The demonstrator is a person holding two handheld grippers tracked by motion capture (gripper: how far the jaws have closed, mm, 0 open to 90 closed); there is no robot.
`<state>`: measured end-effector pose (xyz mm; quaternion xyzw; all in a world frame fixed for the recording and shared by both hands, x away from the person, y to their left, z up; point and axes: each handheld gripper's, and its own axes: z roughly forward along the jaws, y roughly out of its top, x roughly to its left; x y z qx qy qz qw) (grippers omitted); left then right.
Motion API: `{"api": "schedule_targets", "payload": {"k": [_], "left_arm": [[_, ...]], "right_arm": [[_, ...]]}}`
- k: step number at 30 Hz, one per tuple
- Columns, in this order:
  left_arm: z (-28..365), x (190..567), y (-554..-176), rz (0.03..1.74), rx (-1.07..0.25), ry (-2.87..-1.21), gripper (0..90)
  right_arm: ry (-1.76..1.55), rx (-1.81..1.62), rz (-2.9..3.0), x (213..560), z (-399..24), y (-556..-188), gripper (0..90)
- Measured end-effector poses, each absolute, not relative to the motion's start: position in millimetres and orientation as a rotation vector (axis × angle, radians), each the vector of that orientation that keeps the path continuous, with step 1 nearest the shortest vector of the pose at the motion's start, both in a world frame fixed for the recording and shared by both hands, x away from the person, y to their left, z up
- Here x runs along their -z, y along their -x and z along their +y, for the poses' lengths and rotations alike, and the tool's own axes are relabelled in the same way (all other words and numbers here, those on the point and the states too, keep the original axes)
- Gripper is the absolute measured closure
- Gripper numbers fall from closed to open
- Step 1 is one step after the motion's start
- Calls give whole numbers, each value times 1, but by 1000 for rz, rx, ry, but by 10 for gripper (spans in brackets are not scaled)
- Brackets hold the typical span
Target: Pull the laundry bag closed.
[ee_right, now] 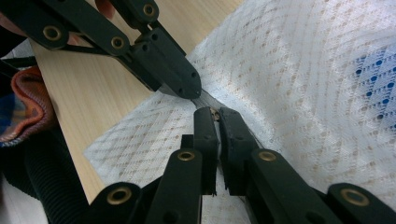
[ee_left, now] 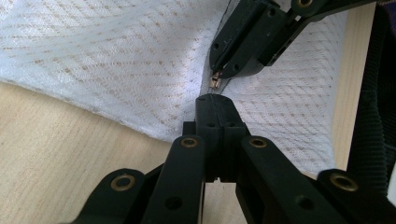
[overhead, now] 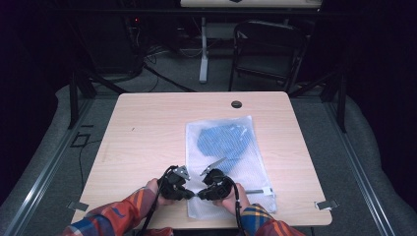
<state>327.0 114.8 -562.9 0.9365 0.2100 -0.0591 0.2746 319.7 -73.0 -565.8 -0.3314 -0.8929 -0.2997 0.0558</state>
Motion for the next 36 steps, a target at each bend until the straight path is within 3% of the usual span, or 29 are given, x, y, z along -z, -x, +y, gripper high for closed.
{"api": "schedule_targets", "payload": {"k": [25, 30, 36], "left_arm": [[117, 564, -331, 549, 203, -2502, 897], [113, 560, -334, 545, 160, -2507, 829], [104, 562, -336, 558, 143, -2520, 859]], "right_arm": [[1030, 850, -2713, 563, -92, -321, 867], [1054, 874, -2699, 564, -94, -321, 867], [1059, 875, -2698, 564, -94, -321, 867]]}}
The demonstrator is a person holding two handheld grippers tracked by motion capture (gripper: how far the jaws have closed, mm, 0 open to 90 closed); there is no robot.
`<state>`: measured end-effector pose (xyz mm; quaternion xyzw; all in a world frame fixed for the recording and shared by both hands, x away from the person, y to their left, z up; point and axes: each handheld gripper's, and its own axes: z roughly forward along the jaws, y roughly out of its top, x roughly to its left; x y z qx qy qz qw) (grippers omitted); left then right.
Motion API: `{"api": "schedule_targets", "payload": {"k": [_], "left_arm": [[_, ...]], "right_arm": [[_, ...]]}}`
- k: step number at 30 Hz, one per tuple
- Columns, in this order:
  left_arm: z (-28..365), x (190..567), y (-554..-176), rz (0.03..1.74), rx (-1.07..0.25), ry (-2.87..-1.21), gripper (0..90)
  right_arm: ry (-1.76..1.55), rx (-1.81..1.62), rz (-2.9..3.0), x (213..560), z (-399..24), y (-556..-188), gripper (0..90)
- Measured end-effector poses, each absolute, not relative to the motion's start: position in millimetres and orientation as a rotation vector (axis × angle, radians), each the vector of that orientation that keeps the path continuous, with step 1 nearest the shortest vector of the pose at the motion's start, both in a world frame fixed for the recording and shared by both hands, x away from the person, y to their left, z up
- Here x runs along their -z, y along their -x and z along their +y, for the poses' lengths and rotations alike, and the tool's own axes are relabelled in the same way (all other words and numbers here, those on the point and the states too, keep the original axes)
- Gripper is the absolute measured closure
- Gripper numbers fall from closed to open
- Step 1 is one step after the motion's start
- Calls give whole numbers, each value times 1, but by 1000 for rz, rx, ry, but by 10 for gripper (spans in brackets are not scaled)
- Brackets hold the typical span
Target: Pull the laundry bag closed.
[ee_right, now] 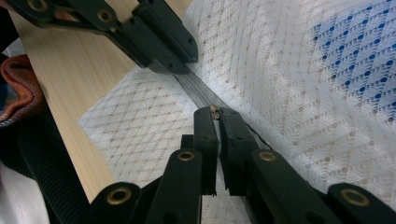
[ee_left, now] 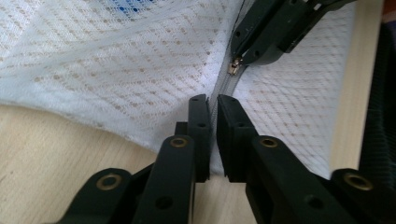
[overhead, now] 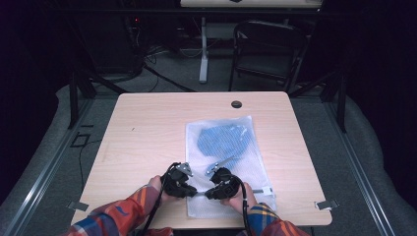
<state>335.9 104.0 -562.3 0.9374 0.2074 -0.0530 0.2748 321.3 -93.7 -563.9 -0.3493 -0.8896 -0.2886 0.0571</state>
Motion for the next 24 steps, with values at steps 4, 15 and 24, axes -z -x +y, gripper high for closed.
{"api": "schedule_targets", "payload": {"k": [4, 15, 24], "left_arm": [[102, 563, -336, 574, 150, -2509, 869], [104, 564, -335, 580, 157, -2502, 875], [104, 564, -336, 577, 155, -2504, 874]], "right_arm": [[1063, 877, -2694, 564, -95, -321, 867], [1055, 868, -2710, 562, -96, -320, 869], [1077, 864, -2705, 559, -107, -321, 868]]}}
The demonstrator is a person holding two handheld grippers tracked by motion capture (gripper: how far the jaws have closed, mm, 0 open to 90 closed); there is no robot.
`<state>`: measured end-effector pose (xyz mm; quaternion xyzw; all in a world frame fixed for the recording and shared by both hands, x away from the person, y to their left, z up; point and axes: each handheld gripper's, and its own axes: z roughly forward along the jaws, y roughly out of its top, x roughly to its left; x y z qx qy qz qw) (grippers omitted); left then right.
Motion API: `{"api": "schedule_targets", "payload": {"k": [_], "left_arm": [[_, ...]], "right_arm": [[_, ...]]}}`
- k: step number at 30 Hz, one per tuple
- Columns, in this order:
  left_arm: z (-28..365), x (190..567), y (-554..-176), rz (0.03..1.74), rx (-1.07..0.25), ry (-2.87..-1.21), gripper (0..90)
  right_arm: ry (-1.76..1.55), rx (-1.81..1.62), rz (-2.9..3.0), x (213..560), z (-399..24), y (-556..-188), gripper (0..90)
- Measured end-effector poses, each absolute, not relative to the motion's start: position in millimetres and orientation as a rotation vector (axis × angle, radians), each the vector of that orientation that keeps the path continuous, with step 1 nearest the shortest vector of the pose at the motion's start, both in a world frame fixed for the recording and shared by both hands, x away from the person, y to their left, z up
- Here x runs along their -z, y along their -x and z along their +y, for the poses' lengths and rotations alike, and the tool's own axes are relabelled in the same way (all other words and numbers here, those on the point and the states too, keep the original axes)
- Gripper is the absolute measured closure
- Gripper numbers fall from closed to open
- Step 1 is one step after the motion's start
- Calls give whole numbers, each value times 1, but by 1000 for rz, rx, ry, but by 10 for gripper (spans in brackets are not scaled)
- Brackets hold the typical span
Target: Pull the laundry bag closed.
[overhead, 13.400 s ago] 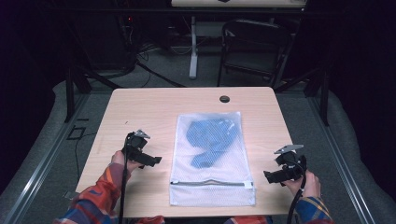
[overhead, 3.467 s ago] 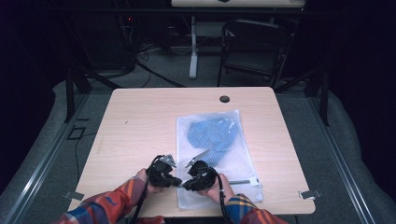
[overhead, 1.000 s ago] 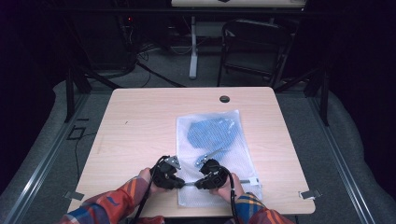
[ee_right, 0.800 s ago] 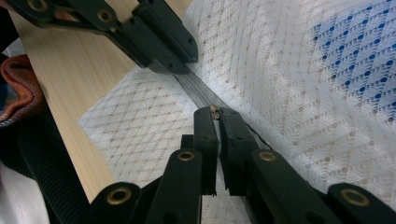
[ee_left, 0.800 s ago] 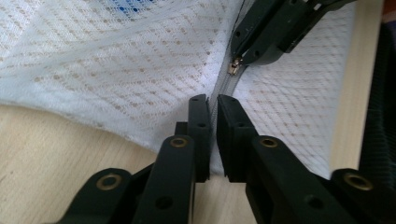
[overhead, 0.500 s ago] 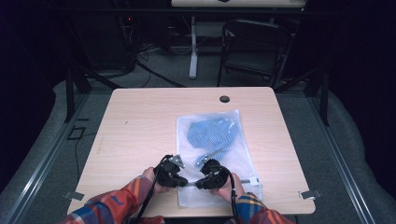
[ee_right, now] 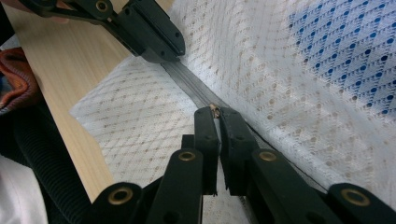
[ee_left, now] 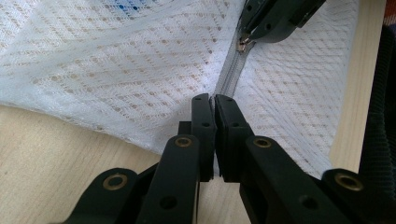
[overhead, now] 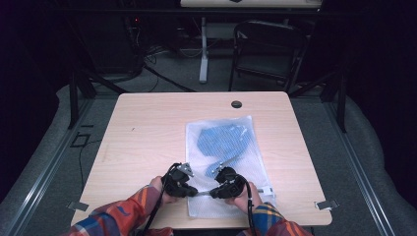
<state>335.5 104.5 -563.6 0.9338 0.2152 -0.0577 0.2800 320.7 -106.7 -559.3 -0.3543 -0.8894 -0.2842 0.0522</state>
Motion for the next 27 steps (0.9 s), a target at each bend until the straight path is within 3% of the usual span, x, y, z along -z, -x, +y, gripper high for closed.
{"api": "schedule_targets", "payload": {"k": [27], "left_arm": [[104, 564, -336, 578, 159, -2502, 872]], "right_arm": [[1104, 859, -2692, 556, -127, -320, 867]]}}
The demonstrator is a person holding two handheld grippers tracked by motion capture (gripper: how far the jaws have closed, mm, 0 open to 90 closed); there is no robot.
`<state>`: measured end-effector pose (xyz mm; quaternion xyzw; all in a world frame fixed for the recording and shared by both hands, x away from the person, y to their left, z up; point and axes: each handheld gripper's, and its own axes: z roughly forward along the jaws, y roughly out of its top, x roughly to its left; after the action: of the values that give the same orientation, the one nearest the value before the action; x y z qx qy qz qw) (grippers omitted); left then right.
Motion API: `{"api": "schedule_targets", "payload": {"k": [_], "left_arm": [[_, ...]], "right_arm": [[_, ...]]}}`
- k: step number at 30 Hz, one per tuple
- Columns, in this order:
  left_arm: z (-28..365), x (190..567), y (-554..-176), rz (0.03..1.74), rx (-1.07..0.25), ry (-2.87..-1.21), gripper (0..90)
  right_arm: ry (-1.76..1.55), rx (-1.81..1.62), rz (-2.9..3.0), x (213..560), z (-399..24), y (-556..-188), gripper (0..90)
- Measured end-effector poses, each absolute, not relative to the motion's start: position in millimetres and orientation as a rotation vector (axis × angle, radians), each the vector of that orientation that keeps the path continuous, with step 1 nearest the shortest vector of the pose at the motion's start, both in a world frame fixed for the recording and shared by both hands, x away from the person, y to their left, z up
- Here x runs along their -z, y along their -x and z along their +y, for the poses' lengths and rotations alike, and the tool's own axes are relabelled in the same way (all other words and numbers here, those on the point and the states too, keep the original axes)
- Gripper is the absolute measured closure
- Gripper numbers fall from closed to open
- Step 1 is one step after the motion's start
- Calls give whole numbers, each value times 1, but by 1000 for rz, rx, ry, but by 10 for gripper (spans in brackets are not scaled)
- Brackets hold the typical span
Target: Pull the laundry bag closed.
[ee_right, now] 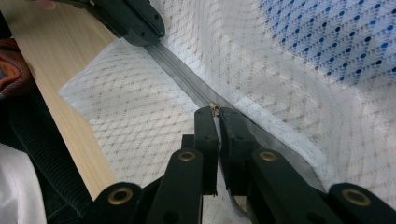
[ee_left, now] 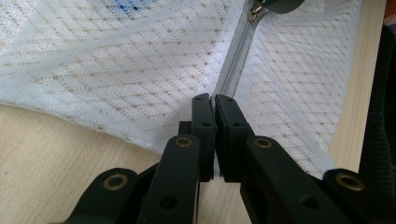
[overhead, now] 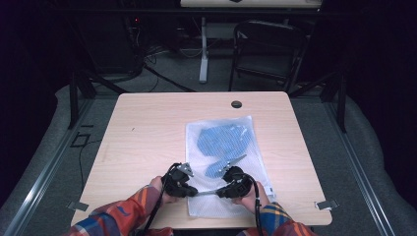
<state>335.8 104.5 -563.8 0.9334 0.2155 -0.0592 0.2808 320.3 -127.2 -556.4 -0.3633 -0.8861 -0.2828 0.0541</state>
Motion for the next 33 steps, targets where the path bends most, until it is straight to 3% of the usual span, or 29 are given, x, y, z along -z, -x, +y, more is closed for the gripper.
{"api": "schedule_targets", "payload": {"k": [33], "left_arm": [[105, 564, -336, 581, 158, -2503, 872]], "right_arm": [[1152, 835, -2699, 551, -149, -318, 867]]}}
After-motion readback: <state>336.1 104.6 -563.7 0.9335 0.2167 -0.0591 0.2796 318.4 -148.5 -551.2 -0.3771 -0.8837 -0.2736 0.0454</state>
